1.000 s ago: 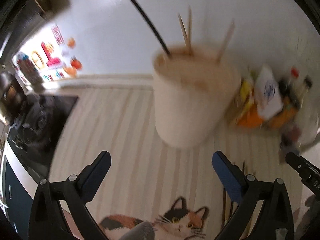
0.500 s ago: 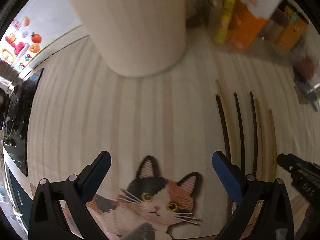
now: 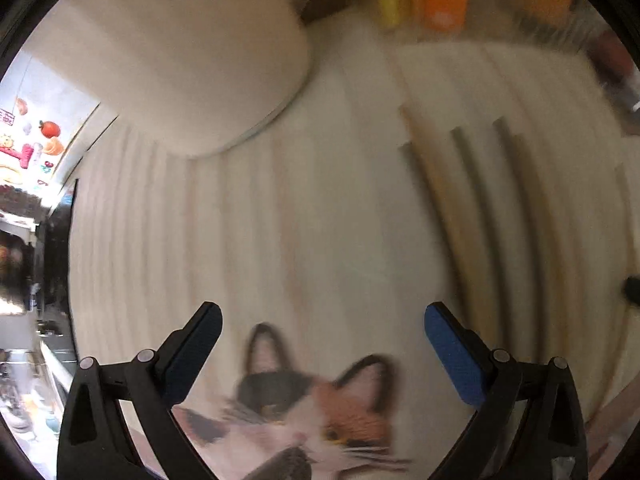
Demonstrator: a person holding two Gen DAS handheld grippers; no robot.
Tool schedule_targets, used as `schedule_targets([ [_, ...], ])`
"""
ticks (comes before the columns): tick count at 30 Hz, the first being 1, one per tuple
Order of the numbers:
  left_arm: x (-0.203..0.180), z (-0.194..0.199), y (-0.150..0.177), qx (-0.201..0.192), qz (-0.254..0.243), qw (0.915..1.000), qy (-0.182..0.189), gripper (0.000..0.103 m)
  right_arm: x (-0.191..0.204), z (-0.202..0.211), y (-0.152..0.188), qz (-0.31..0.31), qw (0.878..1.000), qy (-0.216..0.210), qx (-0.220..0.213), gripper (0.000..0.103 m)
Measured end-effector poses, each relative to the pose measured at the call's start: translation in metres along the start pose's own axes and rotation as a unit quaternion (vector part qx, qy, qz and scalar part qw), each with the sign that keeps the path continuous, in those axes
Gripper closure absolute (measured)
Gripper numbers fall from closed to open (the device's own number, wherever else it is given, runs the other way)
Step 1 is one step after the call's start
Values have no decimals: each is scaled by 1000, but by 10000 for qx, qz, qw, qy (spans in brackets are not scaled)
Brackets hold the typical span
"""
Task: Organize utensils
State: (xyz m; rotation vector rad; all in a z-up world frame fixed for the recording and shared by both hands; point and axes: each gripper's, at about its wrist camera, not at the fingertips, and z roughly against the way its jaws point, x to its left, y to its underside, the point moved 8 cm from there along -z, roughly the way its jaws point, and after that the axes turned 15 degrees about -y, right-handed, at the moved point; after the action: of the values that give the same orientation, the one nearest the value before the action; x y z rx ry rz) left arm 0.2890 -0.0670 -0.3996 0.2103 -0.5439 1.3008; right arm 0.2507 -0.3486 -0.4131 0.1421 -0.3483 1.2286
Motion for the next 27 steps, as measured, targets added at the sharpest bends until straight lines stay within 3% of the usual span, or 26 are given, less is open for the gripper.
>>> schedule_targets([
  [5,44,-19,17,274,301,9990,-163,0,-3,13,1,-189,9996,-199,-114,95],
  [8,55,-22,20,452,589,9972,-14,0,9,19,2,-191,9988,-425,-167,95],
  [11,64,-19,17,410,785,9960,-124,0,41,22,-1,-48,9925,-1213,-108,95],
  [14,75,-22,22,383,912,9946,-328,0,82,12,4,197,9784,-2039,271,95],
  [16,80,-31,29,509,982,9931,-388,0,104,3,6,373,9736,-2215,404,95],
  [21,94,-45,44,789,1264,9880,-396,0,124,-34,-11,483,9744,-2078,712,95],
  [25,98,-49,43,852,1333,9868,-334,0,125,-48,-12,802,9822,-1525,749,103],
  [27,98,-51,42,852,1346,9868,-281,0,122,-48,-18,1017,9862,-1107,694,101],
])
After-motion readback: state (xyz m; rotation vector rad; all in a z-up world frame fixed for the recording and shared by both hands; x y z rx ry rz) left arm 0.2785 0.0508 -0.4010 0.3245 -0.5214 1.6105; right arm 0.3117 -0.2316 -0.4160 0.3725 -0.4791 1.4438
